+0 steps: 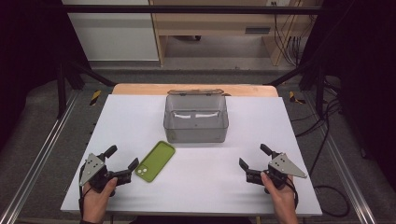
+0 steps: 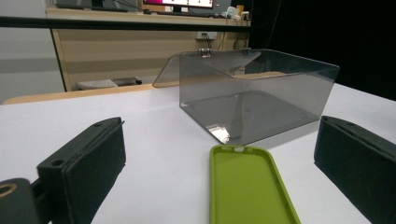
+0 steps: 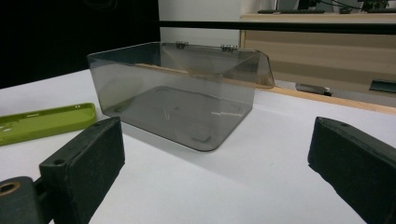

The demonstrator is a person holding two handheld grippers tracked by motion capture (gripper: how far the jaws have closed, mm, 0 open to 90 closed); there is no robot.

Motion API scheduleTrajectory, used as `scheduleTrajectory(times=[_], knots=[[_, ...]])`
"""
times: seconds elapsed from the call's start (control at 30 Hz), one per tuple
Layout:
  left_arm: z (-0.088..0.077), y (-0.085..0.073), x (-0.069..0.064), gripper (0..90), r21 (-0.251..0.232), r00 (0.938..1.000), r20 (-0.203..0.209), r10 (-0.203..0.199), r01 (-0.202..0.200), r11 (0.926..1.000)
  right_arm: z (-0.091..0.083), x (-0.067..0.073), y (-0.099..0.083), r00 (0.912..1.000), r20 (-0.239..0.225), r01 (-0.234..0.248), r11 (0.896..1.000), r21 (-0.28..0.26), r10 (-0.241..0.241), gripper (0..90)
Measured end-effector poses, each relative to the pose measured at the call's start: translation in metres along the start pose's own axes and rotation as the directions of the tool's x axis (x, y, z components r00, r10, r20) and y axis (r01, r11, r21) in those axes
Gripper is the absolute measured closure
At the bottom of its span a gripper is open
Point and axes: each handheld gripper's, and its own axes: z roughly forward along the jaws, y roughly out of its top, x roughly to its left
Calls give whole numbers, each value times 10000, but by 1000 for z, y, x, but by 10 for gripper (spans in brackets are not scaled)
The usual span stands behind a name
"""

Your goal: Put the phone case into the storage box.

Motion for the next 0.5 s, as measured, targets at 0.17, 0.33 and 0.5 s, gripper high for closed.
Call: scheduleTrajectory(times=[0.17, 0.33, 0.5], knots=[[2, 0, -2, 18, 218, 9999, 8, -108, 108, 9997, 1, 1, 0, 9999, -24, 99, 9999, 78, -99, 37], [4, 0, -8, 18, 569, 9999, 93, 64, -70, 9984, 1, 1, 0, 9999, -6, 158, 9998, 137, -158, 38], [8, -1, -15, 26, 1123, 9998, -5, 208, -206, 9935, 1, 1, -1, 10000, -7, 77, 9997, 234, -77, 35]])
